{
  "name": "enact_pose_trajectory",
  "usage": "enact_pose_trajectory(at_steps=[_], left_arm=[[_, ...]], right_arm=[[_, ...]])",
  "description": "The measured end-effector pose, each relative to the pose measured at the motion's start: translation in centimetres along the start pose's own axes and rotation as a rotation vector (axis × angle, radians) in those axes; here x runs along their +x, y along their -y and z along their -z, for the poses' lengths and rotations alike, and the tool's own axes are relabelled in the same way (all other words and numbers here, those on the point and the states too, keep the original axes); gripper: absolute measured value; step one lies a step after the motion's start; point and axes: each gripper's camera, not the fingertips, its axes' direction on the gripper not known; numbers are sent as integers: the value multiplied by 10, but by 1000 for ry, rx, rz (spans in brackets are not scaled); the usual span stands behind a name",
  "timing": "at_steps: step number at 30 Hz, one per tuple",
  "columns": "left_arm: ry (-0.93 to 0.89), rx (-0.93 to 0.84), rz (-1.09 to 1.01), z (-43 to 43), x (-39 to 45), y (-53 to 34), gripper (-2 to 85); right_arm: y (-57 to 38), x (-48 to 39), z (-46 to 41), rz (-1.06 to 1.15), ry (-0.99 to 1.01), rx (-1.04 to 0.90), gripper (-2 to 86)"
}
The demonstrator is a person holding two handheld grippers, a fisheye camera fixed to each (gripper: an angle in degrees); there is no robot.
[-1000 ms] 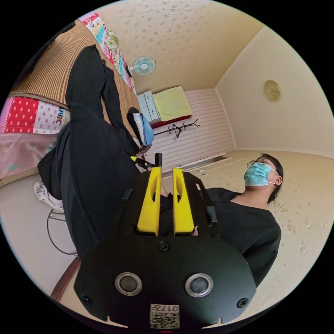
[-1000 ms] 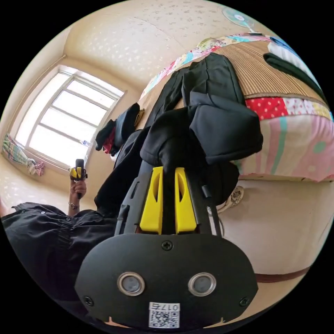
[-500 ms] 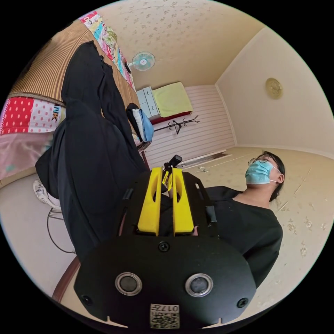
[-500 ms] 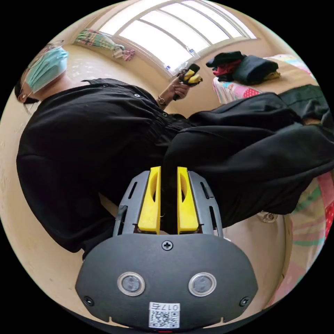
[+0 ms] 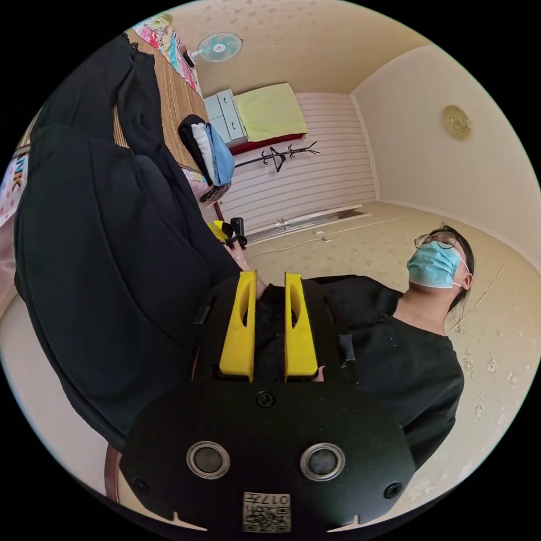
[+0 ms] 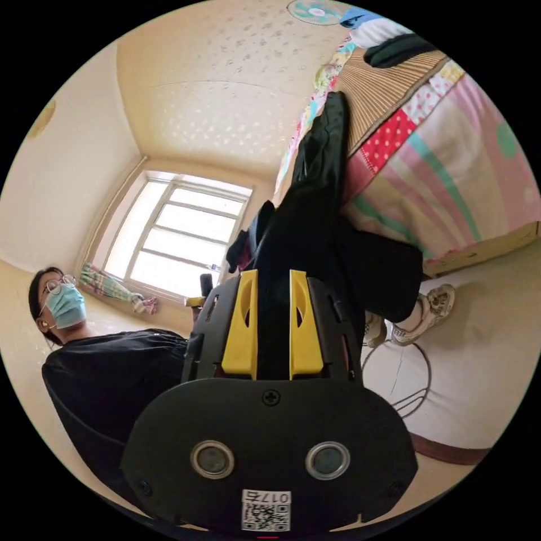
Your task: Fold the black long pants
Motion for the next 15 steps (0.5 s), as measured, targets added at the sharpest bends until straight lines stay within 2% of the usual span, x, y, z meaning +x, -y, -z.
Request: enact_pose_trajectory(at_steps=[1, 3, 5, 8, 10, 13, 15], left_arm=[[6, 2, 2, 2, 0, -3, 81], [18, 1, 10, 6, -1, -7, 80], [31, 13, 23, 14, -4, -14, 81], [39, 41, 42, 26, -8, -23, 81], [41, 59, 44, 33, -9, -27, 81], [47, 86, 37, 41, -9, -33, 80], [48, 92, 36, 44, -10, -36, 80]], right_arm=[[-4, 11, -5, -29, -69, -60, 95], [-13, 27, -8, -62, -32, -85, 107], [-26, 53, -8, -101, 282, -51, 112], [-35, 63, -5, -35, 544, -40, 92], [-33, 49, -3, 42, 545, -88, 78], [-26, 29, -11, 90, 344, -326, 87], [-24, 27, 4, 105, 323, -277, 93]])
